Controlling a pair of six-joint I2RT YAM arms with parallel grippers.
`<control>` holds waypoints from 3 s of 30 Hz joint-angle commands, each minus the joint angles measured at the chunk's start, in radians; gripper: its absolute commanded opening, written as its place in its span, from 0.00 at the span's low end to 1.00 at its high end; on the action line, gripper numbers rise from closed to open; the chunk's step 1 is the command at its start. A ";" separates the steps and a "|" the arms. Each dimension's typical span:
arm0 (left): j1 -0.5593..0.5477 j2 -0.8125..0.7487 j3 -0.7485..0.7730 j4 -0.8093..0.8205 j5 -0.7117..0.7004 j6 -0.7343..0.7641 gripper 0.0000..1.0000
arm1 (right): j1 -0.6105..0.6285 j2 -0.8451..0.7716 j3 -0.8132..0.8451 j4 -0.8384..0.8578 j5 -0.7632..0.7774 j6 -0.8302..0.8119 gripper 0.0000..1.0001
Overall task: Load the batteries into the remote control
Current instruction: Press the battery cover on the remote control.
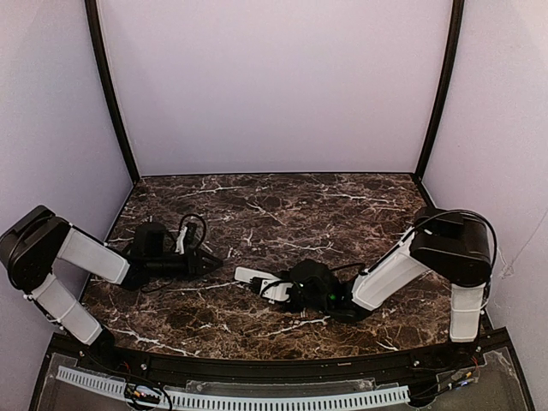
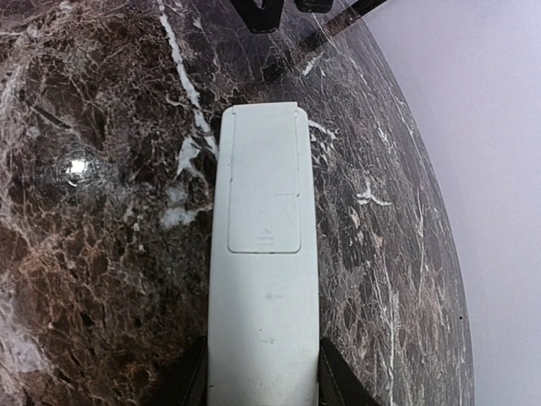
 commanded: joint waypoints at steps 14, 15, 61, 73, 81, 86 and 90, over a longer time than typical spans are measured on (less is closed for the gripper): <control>-0.123 -0.063 0.172 -0.435 -0.168 0.220 0.37 | -0.011 -0.022 0.065 -0.383 -0.307 0.230 0.00; -0.124 -0.074 0.176 -0.444 -0.175 0.220 0.37 | -0.017 -0.022 0.070 -0.397 -0.326 0.245 0.00; -0.334 0.056 0.363 -0.798 -0.387 0.444 0.02 | -0.165 0.013 0.133 -0.502 -0.661 0.398 0.00; -0.330 -0.009 0.356 -0.783 -0.405 0.293 0.37 | -0.154 0.001 0.115 -0.466 -0.546 0.391 0.00; -0.321 0.035 0.308 -0.666 -0.288 0.163 0.78 | -0.134 0.010 0.123 -0.453 -0.497 0.414 0.00; -0.305 0.074 0.282 -0.570 -0.208 0.091 0.69 | -0.127 0.014 0.106 -0.413 -0.476 0.427 0.00; -0.288 0.096 0.276 -0.551 -0.160 0.073 0.61 | -0.128 0.029 0.083 -0.371 -0.452 0.438 0.00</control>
